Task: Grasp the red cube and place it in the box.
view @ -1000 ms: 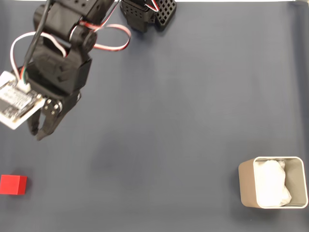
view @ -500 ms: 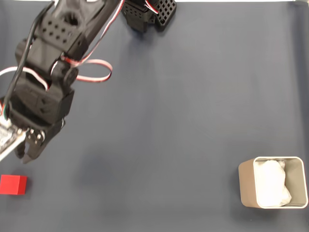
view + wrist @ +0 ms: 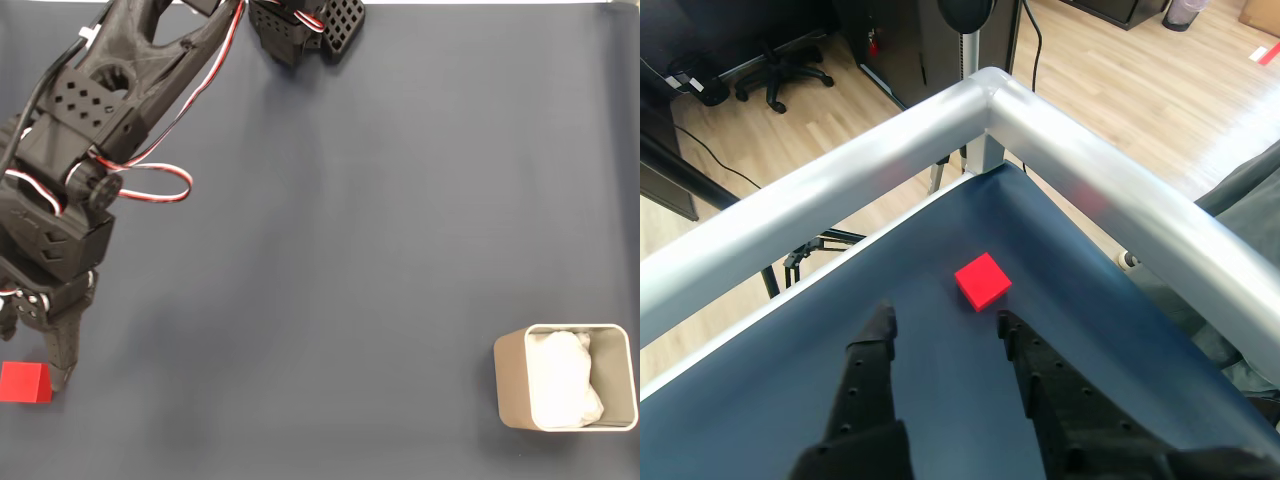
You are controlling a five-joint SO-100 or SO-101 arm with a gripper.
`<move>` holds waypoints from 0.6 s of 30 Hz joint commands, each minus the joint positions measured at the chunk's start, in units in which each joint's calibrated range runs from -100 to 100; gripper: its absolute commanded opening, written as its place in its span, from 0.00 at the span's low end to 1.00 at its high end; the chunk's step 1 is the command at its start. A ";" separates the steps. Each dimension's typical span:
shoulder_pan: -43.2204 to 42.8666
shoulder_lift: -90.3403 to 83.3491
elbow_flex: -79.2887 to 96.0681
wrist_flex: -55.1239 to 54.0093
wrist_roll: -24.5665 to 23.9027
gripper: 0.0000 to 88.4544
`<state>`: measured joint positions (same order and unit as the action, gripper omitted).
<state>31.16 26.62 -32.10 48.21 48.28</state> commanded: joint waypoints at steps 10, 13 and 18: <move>3.50 8.13 -11.61 -0.18 0.98 0.48; 3.57 10.12 -13.89 -0.59 1.51 0.52; 3.36 12.29 -15.07 -2.96 1.95 0.56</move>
<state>34.35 39.04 -43.67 47.49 49.65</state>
